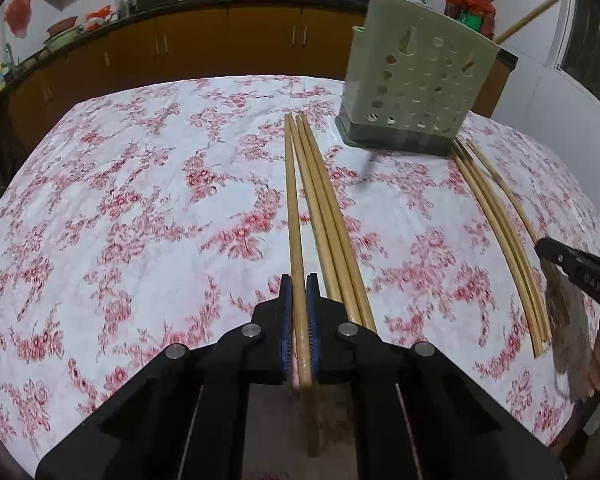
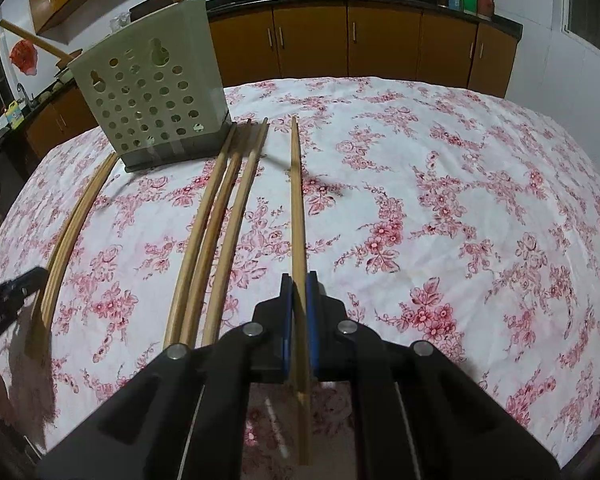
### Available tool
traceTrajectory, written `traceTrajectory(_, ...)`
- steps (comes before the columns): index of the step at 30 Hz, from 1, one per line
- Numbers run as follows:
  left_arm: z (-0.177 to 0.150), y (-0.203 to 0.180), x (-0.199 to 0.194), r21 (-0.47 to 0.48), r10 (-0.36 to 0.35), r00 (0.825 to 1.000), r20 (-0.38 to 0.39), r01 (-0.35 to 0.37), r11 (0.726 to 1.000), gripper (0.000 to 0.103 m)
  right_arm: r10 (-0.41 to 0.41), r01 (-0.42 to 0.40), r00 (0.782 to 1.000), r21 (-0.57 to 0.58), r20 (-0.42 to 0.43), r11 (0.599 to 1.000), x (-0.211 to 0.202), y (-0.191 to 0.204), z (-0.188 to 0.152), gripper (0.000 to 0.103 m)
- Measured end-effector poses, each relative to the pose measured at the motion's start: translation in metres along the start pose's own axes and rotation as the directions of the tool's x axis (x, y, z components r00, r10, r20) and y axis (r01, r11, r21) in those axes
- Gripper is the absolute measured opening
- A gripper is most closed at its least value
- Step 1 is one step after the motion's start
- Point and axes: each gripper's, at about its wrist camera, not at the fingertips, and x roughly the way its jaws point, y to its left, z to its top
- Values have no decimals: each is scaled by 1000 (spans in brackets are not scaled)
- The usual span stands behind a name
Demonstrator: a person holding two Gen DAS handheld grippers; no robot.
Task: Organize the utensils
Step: 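Lift the chopsticks upright with both tools and carry them over the caddy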
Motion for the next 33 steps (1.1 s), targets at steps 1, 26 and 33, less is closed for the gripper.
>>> traceTrajectory(1, 3, 1, 2, -2, 5, 1000, -1, -5, 1000, 8, 0, 0, 1000, -1, 0, 1000, 1, 0, 1, 9)
traceTrajectory(26, 22, 29, 17, -79, -4, 1000, 29, 6, 997, 8, -52, 50, 997, 30, 51, 998, 18, -11, 21, 9)
traceTrajectory(33, 16, 23, 12, -47, 9, 1000, 24, -8, 999, 8, -56, 55, 997, 14, 49, 998, 12, -10, 13, 9)
